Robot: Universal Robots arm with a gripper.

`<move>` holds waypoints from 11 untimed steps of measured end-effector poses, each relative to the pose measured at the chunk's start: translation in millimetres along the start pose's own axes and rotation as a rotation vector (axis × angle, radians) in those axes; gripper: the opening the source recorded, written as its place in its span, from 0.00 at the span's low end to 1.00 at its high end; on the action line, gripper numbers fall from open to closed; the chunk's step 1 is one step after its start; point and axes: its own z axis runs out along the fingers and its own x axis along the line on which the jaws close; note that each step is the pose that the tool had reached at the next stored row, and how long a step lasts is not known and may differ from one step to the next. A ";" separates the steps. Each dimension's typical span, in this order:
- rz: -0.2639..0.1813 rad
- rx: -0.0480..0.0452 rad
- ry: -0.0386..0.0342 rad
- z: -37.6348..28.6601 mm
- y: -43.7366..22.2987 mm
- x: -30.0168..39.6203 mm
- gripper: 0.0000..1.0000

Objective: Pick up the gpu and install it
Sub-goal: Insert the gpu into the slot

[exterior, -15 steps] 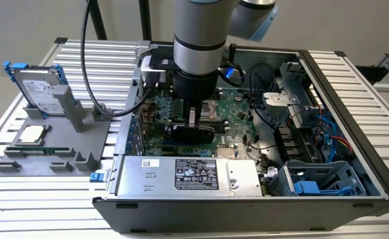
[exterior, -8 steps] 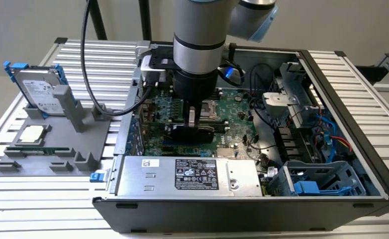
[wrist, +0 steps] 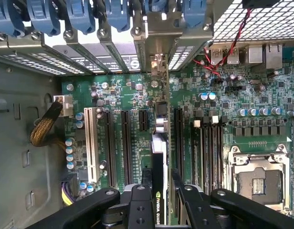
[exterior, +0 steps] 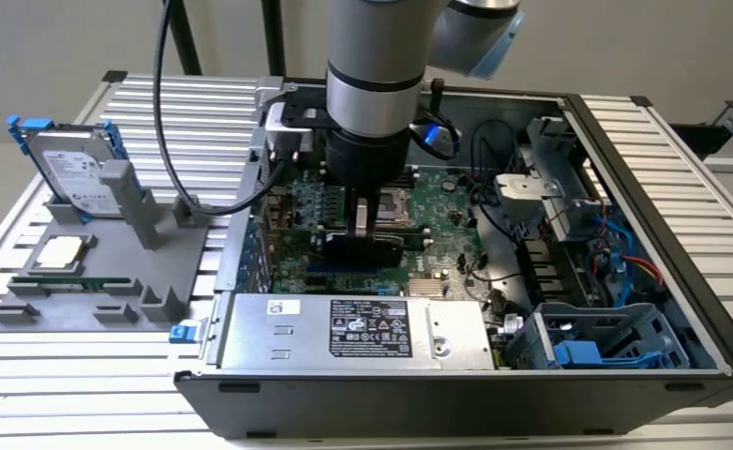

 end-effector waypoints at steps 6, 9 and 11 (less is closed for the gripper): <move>0.000 0.0014 0.0025 0.3 0.7 -3.5 0.00; 0.000 0.0014 0.0031 0.4 1.1 -3.4 0.00; 0.000 0.0014 0.0030 0.7 1.2 -3.4 0.00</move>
